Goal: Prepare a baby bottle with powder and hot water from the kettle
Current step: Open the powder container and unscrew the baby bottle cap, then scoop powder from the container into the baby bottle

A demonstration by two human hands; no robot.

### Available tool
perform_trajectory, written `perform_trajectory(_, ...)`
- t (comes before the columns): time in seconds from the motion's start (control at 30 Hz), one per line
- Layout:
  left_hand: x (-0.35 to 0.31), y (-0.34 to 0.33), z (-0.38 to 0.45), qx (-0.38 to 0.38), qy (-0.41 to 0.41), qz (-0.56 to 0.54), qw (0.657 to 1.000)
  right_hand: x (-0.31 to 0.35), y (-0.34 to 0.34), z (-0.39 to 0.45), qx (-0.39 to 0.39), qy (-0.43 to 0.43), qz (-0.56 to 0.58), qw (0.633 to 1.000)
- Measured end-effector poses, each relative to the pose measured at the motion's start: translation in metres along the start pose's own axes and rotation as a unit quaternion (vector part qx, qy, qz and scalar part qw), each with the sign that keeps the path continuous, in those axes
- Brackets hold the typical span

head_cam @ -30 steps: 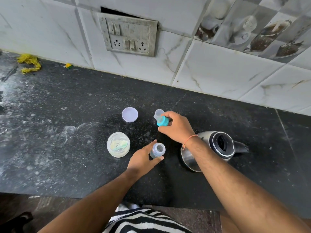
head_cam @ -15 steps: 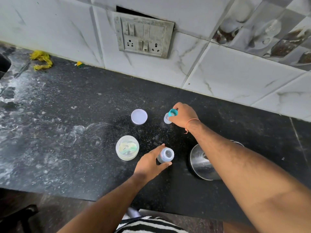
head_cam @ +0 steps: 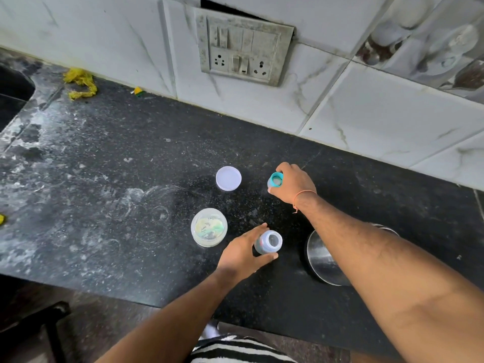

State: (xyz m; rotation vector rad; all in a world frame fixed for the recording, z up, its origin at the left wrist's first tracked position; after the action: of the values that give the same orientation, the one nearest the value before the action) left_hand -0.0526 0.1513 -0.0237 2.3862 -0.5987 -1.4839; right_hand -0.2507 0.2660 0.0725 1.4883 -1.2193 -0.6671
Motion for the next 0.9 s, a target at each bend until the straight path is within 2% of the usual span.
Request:
perform_trajectory(0.1, 0.002, -0.001, 0.0, -0.008, -0.002, 0.007, 1.0, -0.001, -0.001, -0.006, -0.01, -0.002, -0.008, 1.0)
perform_trajectory(0.2, 0.001, 0.0, 0.0, 0.006, 0.007, -0.004, 1.0, 0.003, 0.002, -0.018, -0.065, 0.013, -0.072, 0.995)
perform_trajectory(0.37, 0.003, 0.002, -0.009, 0.012, 0.023, -0.041, 0.999, 0.021, 0.004, -0.048, -0.183, 0.1, -0.061, 0.976)
perform_trajectory(0.5, 0.012, -0.003, -0.031, -0.032, 0.043, -0.088, 0.995, 0.041, -0.006, -0.069, -0.199, 0.166, -0.032, 0.965)
perform_trajectory(0.63, 0.027, 0.004, -0.068, -0.094, 0.039, -0.095, 0.99, 0.061, -0.019, -0.085, -0.209, 0.242, 0.046, 0.946)
perform_trajectory(0.73, 0.044, 0.017, -0.094, -0.193, 0.054, -0.106, 0.974, 0.076, -0.023, -0.093, -0.202, 0.284, 0.117, 0.93)
perform_trajectory(0.83, 0.061, 0.038, -0.104, -0.299, 0.076, -0.116, 0.944, 0.094, -0.023, -0.102, -0.152, 0.288, 0.143, 0.935)
perform_trajectory(0.9, 0.065, 0.053, -0.1, -0.339, 0.074, -0.128, 0.929, 0.103, -0.024, -0.106, -0.103, 0.283, 0.146, 0.942)
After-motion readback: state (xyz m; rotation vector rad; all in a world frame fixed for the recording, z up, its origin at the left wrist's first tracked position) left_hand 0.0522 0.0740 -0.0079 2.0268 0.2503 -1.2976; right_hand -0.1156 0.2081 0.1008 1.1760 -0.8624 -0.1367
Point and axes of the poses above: each hand's wrist, its own z-axis towards the middle knuckle, its own y-axis out of the back of the hand, x = y × z, the point moved 2 cm from there along z, towards the middle knuckle, and after that the axes turned 11 degrees about y, right-handed, at the moved point
